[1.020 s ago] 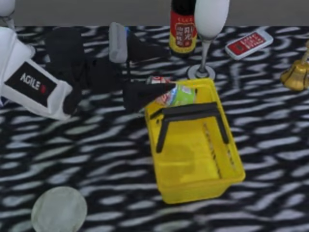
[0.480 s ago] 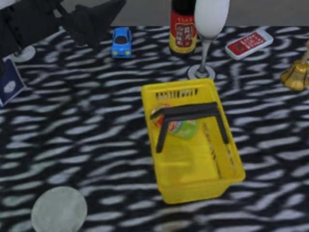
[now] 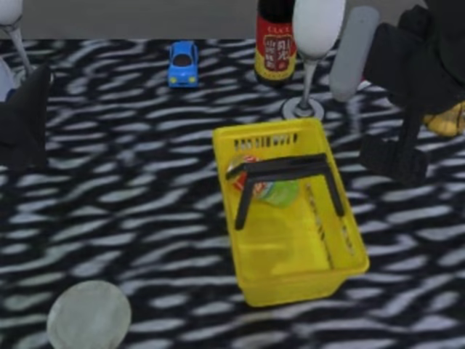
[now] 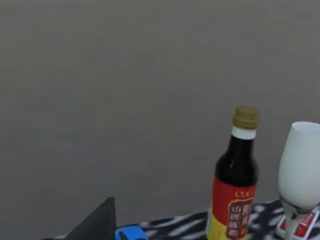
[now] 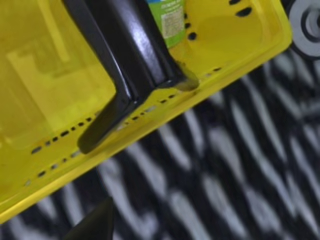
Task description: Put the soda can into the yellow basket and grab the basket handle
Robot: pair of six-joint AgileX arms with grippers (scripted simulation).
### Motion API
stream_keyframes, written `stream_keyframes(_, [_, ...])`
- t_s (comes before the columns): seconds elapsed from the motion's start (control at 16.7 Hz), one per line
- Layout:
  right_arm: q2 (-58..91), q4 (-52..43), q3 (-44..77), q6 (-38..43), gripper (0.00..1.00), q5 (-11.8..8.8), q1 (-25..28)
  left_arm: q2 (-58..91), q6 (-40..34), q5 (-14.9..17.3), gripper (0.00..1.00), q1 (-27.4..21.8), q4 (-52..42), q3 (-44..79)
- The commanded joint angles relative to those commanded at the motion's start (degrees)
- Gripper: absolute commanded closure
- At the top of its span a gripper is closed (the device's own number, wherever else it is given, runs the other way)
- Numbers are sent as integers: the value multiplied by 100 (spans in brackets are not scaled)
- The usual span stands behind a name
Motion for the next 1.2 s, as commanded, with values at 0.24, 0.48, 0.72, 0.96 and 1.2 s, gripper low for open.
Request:
stream_keyframes(0.24, [1967,-1200,1806,-877,0,3,589,-2193,236,-1123,0,209,-1053,-1308])
stream_keyframes(0.48, [3197,-1990,2881,-1438,0,2,967,-3519,489,-1844,0,318,-1655,-2142])
stream_keyframes(0.72, [3537,-2228,3165,-1601,0,0,1079,-3882,586,-2072,0,345,-1825,-2398])
stream_keyframes(0.96, [3543,-2223,3162,-1600,0,0,1056,-3882,586,-2072,0,345,-1825,-2398])
stream_keyframes(1.2, [3528,-1941,2870,-1604,0,0,1078,-3882,586,-2072,0,345,-1825,-2398])
